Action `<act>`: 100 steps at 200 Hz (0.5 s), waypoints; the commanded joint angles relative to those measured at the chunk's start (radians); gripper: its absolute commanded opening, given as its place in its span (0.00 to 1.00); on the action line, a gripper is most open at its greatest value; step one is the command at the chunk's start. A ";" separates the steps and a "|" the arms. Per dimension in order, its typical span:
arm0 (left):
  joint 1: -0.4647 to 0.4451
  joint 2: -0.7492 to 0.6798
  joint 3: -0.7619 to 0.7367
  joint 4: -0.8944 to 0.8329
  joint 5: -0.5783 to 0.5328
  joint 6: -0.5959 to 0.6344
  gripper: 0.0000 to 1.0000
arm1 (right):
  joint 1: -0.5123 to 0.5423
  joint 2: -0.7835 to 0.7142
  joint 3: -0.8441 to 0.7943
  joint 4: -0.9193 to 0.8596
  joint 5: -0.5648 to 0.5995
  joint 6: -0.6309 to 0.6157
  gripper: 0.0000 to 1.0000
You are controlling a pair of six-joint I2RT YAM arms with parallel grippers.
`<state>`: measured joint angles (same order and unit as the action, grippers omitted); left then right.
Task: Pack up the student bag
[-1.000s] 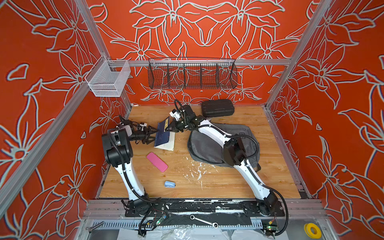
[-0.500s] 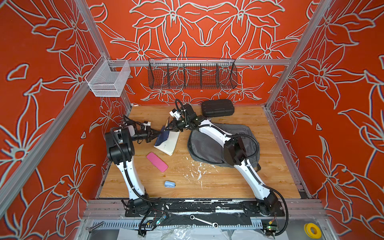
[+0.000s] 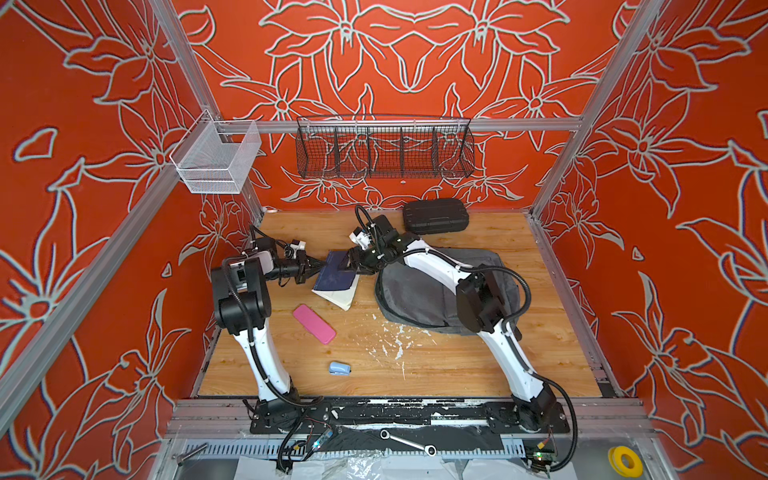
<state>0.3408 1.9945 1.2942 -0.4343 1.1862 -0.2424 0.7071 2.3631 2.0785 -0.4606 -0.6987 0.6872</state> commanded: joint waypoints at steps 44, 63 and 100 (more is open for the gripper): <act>-0.077 -0.339 0.014 0.228 -0.072 -0.200 0.00 | -0.068 -0.294 -0.368 0.343 0.092 -0.064 0.97; -0.112 -0.403 0.028 0.274 -0.120 -0.260 0.00 | -0.078 -0.301 -0.438 0.561 0.019 0.030 0.97; -0.157 -0.511 -0.036 0.468 -0.203 -0.416 0.00 | -0.104 -0.262 -0.543 1.040 -0.057 0.341 0.97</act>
<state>0.2028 1.5543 1.2961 -0.1505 1.0340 -0.5156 0.6098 2.0724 1.5787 0.1661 -0.6796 0.7929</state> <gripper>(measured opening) 0.081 0.972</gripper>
